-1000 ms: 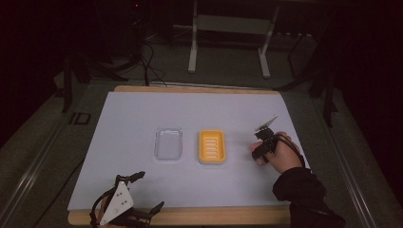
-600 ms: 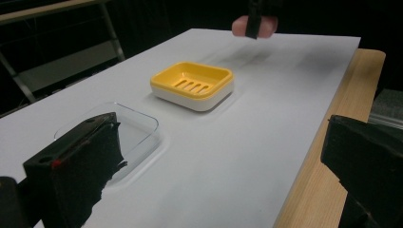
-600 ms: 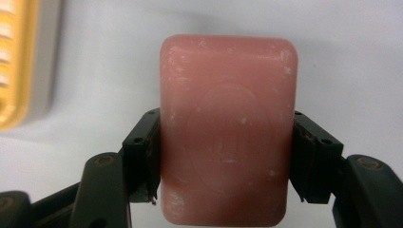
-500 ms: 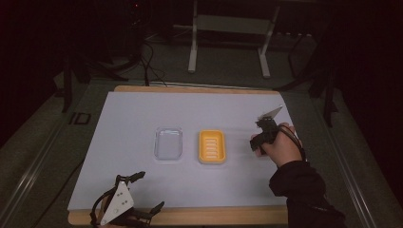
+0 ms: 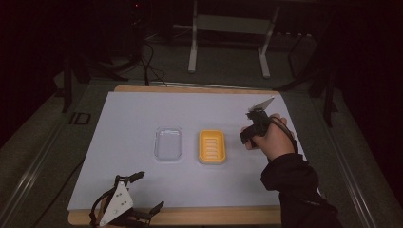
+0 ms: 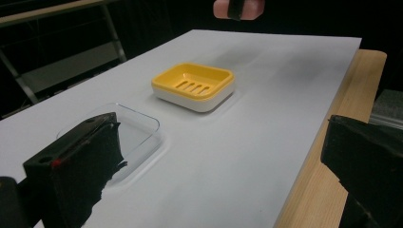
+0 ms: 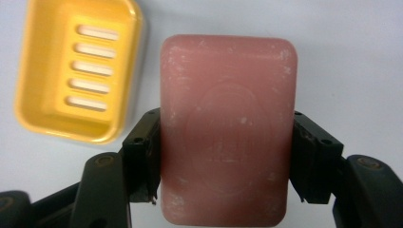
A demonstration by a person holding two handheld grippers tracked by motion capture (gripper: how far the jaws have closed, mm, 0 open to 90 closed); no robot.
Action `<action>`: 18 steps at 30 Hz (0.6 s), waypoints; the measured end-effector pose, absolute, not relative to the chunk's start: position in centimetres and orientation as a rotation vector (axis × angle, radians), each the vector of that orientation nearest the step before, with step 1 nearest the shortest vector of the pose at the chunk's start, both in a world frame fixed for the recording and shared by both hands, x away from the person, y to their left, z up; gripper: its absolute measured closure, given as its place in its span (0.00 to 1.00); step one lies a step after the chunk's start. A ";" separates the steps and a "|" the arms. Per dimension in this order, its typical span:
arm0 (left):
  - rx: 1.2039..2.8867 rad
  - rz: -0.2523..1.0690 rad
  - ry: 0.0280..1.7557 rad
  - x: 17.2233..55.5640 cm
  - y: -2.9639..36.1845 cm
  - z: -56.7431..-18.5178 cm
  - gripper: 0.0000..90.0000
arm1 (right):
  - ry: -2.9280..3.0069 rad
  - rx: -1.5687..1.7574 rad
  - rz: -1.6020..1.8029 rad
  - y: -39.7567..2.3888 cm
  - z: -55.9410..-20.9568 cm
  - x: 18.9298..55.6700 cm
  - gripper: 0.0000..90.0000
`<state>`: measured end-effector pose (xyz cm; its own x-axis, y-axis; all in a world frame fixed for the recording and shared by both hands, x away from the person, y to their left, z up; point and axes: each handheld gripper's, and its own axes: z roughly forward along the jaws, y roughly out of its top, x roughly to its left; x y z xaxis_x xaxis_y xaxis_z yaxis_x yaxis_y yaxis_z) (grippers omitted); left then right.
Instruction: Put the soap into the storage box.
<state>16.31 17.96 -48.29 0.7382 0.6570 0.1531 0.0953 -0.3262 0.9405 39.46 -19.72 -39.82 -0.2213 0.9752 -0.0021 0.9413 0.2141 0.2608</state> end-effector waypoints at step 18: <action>1.841 0.642 0.579 16.2 18.0 -48.3 0.01 | 2.330 1.777 0.436 -13.3 -37.4 39.3 0.42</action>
<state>16.24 17.96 -48.25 0.7388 0.6549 0.1591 0.0901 -0.3299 0.9397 39.28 -13.34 -37.42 -0.2702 0.9622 0.0350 0.9098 0.2433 0.3363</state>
